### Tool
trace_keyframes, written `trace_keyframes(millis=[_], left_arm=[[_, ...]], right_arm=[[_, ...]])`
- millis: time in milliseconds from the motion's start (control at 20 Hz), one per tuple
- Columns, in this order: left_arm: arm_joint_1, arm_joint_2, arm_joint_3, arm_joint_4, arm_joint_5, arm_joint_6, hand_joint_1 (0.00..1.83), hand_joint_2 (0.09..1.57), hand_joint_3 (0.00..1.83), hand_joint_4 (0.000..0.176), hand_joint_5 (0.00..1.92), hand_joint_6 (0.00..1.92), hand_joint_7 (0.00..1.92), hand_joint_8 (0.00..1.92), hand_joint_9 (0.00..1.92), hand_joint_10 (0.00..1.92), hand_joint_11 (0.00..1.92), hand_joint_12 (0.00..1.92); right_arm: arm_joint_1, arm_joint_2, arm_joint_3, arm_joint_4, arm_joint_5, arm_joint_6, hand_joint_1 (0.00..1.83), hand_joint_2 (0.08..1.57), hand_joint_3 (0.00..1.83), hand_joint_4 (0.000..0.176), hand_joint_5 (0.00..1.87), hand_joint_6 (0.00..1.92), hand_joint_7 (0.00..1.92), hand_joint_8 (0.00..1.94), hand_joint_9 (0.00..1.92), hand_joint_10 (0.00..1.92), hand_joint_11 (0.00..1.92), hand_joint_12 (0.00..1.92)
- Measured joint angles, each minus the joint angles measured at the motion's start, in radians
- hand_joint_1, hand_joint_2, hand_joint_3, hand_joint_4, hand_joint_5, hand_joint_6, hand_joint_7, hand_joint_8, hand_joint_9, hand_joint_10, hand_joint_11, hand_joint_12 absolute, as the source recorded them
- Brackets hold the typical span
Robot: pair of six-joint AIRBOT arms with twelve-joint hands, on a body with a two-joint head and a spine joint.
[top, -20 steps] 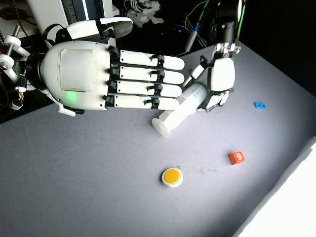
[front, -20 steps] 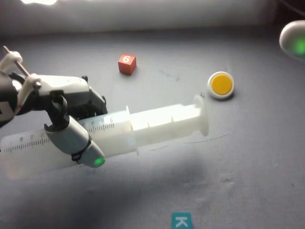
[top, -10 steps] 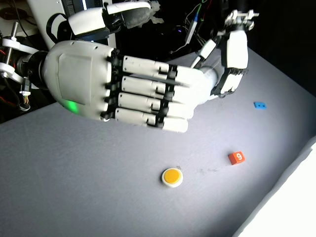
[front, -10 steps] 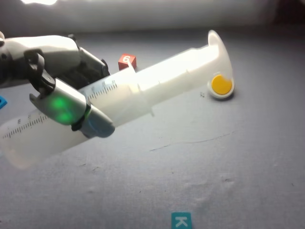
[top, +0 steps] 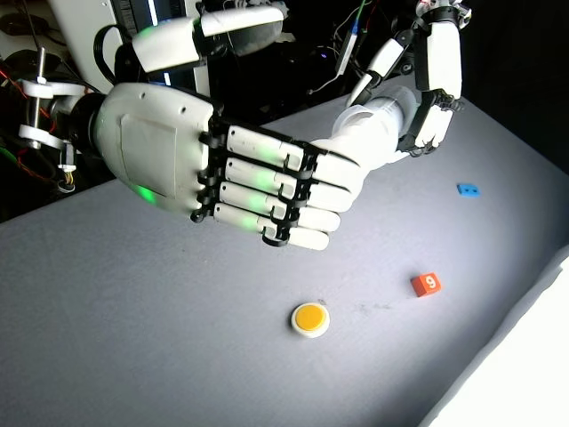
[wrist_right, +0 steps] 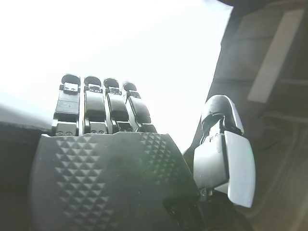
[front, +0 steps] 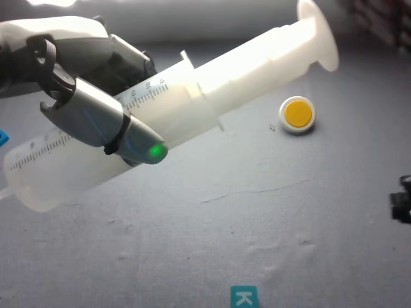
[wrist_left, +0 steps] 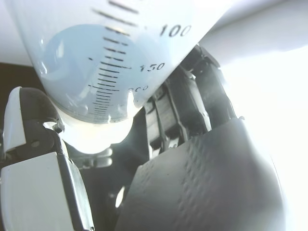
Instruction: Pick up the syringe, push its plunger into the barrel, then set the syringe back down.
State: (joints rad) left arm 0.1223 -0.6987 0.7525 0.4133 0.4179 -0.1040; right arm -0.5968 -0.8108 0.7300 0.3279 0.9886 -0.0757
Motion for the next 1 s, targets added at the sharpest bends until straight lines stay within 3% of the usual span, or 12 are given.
trace_keyframes(millis=[450, 550, 850, 1000], left_arm=[[-0.019, -0.007, -0.006, 0.012, 0.027, 0.003, 1.36, 1.17, 0.00, 0.000, 0.84, 1.11, 0.91, 1.13, 0.75, 1.45, 0.36, 1.59], [-0.019, -0.007, -0.006, 0.016, 0.036, 0.005, 1.36, 1.16, 0.00, 0.000, 0.86, 1.00, 0.93, 1.15, 0.78, 1.44, 0.40, 1.56], [-0.019, -0.007, -0.008, 0.028, 0.064, 0.018, 1.36, 1.17, 0.00, 0.000, 0.82, 1.13, 0.90, 1.14, 0.76, 1.44, 0.37, 1.54], [-0.019, -0.006, -0.012, 0.048, 0.080, 0.024, 1.36, 1.17, 0.00, 0.000, 0.84, 1.11, 0.92, 1.12, 0.76, 1.42, 0.37, 1.55]], right_arm=[[0.044, -0.085, -0.004, 0.074, -0.058, -0.052, 0.00, 1.09, 0.00, 0.000, 0.00, 0.00, 0.00, 0.00, 0.00, 0.00, 0.00, 0.00], [0.044, -0.103, -0.005, 0.088, -0.052, -0.061, 0.00, 1.08, 0.00, 0.000, 0.00, 0.00, 0.00, 0.00, 0.00, 0.00, 0.00, 0.00], [0.043, -0.127, -0.052, 0.126, -0.035, -0.106, 0.00, 1.08, 0.00, 0.000, 0.00, 0.00, 0.00, 0.00, 0.00, 0.00, 0.00, 0.00], [0.041, -0.138, -0.070, 0.133, -0.031, -0.119, 0.00, 1.09, 0.00, 0.000, 0.00, 0.00, 0.00, 0.00, 0.00, 0.00, 0.00, 0.00]])
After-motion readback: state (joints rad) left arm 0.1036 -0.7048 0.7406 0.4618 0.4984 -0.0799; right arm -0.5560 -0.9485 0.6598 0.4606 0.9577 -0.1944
